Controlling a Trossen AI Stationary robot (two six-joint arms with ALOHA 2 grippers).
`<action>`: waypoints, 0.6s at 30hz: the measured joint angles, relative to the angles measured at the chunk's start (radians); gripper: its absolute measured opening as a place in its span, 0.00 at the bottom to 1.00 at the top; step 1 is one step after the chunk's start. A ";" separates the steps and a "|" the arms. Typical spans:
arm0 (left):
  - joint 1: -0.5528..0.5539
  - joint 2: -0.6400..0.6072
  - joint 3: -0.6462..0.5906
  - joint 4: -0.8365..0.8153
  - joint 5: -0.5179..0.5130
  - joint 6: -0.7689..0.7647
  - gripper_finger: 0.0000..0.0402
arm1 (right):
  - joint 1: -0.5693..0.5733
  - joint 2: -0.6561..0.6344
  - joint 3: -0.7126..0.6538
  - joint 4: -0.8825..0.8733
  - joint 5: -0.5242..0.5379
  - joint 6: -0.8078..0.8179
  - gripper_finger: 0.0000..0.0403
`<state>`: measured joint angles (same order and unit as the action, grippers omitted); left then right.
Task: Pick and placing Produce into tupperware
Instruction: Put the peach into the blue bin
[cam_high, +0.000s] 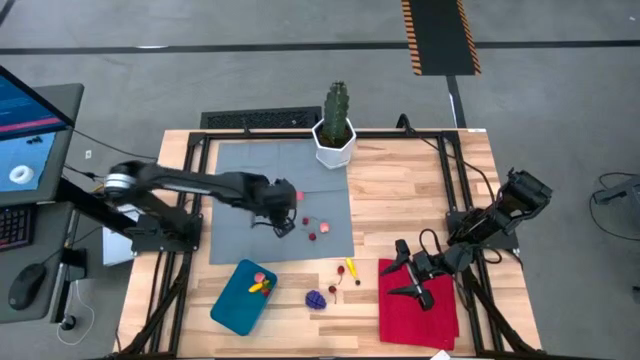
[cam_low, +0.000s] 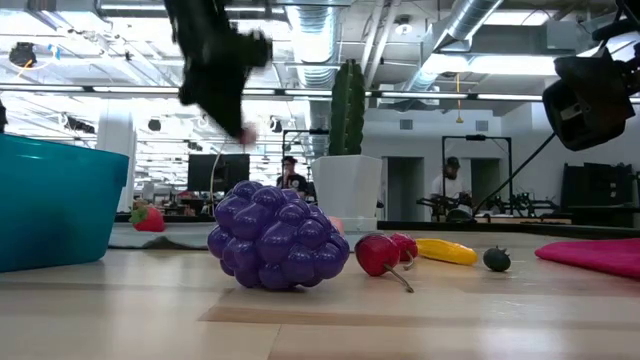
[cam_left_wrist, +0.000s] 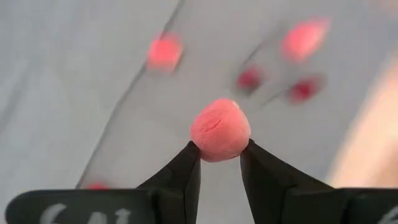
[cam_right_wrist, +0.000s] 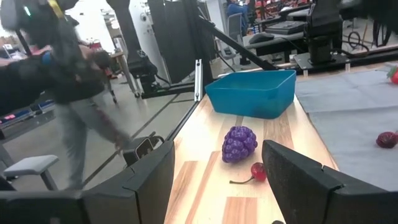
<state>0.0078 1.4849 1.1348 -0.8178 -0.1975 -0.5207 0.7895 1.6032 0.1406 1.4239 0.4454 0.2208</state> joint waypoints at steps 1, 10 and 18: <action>-0.019 -0.046 -0.011 0.048 -0.012 -0.001 0.22 | 0.000 0.000 0.000 -0.001 0.000 0.008 0.66; -0.189 -0.360 -0.169 0.374 -0.136 -0.002 0.22 | 0.000 0.000 0.000 -0.002 0.000 0.018 0.66; -0.353 -0.536 -0.425 0.664 -0.180 0.118 0.22 | -0.002 0.000 0.000 0.005 0.000 0.041 0.66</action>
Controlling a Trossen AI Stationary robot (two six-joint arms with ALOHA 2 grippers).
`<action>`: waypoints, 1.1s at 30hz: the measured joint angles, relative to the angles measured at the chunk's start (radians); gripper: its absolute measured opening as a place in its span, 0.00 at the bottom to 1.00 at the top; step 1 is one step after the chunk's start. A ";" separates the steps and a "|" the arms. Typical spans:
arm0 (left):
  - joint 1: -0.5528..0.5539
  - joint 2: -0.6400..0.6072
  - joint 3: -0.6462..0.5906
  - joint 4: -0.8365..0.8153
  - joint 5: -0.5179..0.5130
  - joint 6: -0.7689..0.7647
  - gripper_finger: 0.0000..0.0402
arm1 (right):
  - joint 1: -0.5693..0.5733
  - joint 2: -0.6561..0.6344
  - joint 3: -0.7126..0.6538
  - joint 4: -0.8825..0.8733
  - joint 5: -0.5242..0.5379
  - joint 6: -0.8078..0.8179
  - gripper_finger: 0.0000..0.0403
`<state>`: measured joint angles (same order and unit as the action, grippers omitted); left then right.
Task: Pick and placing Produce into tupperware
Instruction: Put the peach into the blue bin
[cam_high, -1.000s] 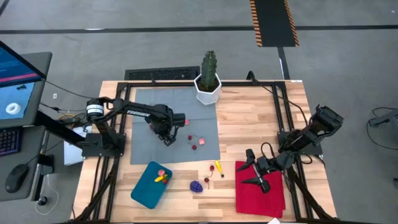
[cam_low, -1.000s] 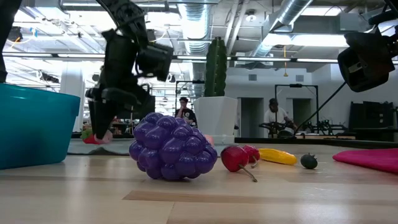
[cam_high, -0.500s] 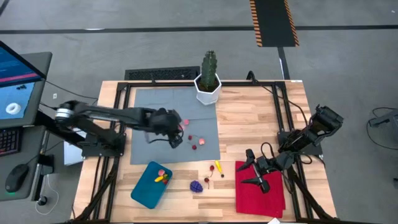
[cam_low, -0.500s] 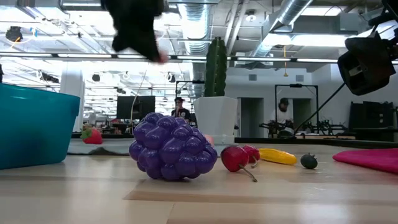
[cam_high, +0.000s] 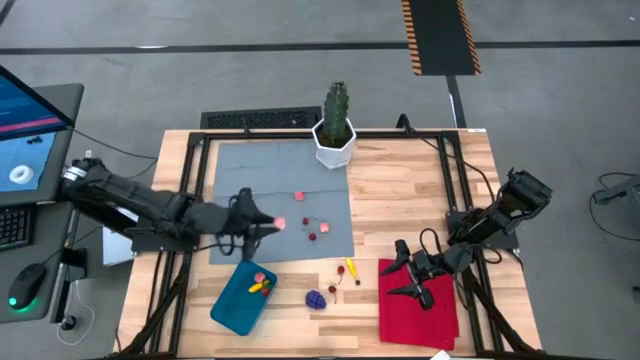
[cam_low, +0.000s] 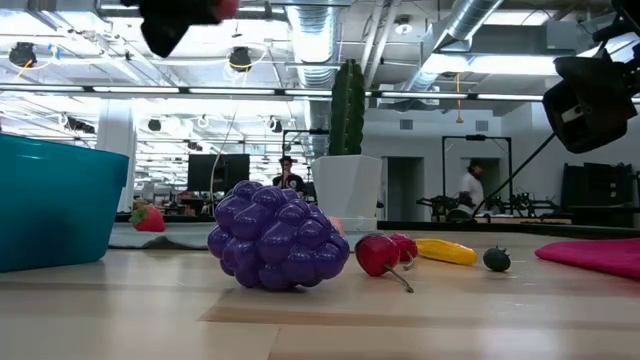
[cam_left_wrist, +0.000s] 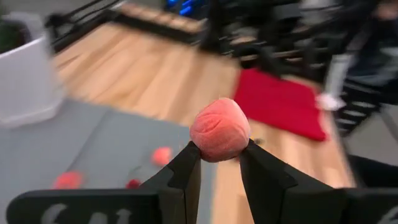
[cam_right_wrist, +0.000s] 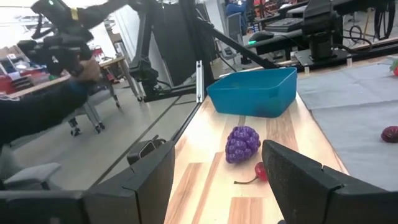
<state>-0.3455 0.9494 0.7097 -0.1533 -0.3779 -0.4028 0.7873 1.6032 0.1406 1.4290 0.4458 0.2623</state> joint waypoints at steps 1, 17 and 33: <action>-0.021 -0.020 -0.040 0.049 0.005 0.021 0.22 | -0.005 0.000 0.000 0.000 0.000 0.000 0.66; -0.234 -0.232 -0.339 0.234 -0.069 0.094 0.22 | -0.038 0.000 0.000 -0.042 0.000 0.028 0.66; -0.247 -0.230 -0.290 0.320 -0.432 1.039 0.22 | -0.082 0.000 0.055 -0.047 0.011 0.025 0.66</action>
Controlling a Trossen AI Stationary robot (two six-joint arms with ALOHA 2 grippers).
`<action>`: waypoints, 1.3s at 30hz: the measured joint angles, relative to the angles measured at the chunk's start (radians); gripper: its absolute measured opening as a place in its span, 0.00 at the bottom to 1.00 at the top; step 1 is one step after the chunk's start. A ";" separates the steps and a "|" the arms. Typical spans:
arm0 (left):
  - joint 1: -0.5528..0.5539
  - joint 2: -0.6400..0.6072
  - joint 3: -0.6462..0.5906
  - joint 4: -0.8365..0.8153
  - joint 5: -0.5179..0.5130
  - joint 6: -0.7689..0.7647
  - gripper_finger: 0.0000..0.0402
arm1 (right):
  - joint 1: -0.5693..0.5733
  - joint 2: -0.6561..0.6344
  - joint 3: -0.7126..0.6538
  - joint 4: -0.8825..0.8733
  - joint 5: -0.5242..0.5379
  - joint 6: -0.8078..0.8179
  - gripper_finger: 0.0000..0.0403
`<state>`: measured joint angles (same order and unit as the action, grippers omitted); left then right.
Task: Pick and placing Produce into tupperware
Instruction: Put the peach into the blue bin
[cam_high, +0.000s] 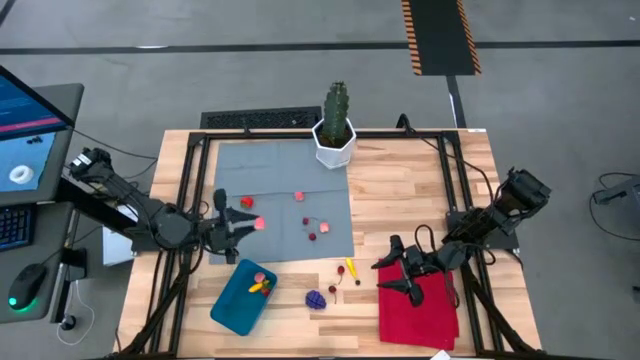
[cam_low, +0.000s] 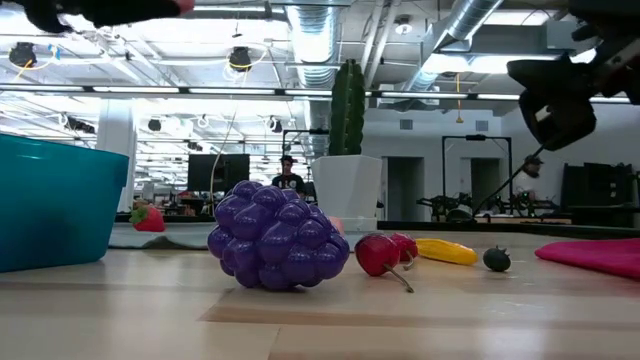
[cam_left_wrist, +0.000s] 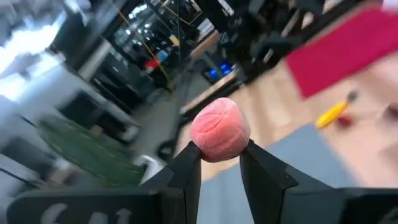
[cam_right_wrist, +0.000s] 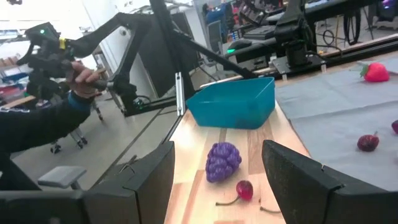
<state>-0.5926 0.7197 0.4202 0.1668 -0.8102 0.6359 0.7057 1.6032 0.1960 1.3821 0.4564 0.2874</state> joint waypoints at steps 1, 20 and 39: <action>0.000 0.001 0.000 0.002 -0.018 0.071 0.22 | -0.004 0.000 0.005 -0.005 0.000 0.000 0.66; -0.083 0.022 0.000 0.032 -0.152 -0.653 0.22 | -0.025 0.000 0.037 -0.039 -0.001 -0.018 0.66; -0.313 0.130 0.000 -0.321 0.329 -1.729 0.22 | -0.001 0.000 0.037 -0.088 -0.008 -0.025 0.66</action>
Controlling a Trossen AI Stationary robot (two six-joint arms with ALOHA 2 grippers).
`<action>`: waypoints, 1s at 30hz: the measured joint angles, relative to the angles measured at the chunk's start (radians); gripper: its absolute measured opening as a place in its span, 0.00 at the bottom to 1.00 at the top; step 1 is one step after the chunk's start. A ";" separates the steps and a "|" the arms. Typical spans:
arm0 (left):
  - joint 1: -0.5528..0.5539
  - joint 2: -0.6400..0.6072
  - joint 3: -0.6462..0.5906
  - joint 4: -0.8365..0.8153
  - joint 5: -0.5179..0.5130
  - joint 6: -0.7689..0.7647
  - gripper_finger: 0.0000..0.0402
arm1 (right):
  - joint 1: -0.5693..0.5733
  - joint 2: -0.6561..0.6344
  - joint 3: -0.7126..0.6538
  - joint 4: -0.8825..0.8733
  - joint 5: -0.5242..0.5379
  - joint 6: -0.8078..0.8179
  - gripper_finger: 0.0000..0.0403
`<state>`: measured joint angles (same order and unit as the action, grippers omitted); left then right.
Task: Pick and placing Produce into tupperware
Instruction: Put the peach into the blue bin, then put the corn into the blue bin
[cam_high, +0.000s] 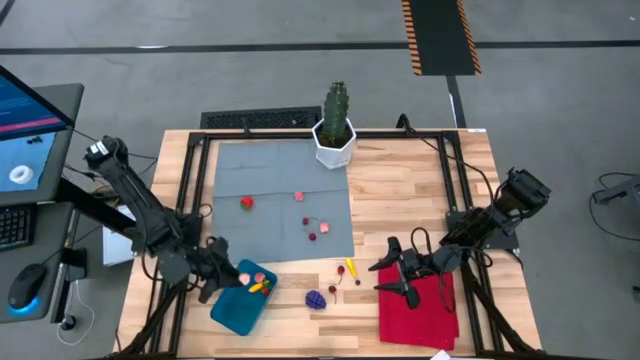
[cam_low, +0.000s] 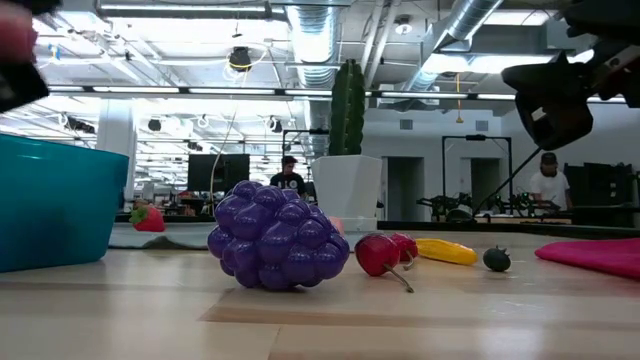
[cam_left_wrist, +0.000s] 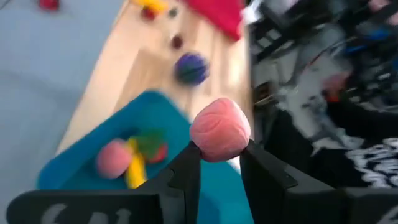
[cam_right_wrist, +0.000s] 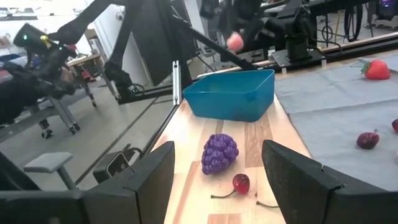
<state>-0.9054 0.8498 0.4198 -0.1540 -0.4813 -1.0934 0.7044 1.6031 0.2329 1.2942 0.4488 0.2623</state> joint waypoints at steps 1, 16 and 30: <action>0.000 0.014 0.000 -0.029 0.003 -0.037 0.22 | 0.000 0.000 0.000 0.001 0.000 0.000 0.66; 0.013 0.185 -0.001 -0.067 0.091 -0.238 0.29 | 0.000 0.000 0.012 0.022 0.000 0.000 0.66; -0.001 0.140 0.001 0.104 -0.056 0.075 0.60 | -0.012 0.000 0.012 0.032 0.019 -0.007 0.66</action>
<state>-0.9064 0.9896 0.4212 -0.0502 -0.5374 -1.0182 0.6921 1.6027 0.2451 1.3260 0.4677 0.2554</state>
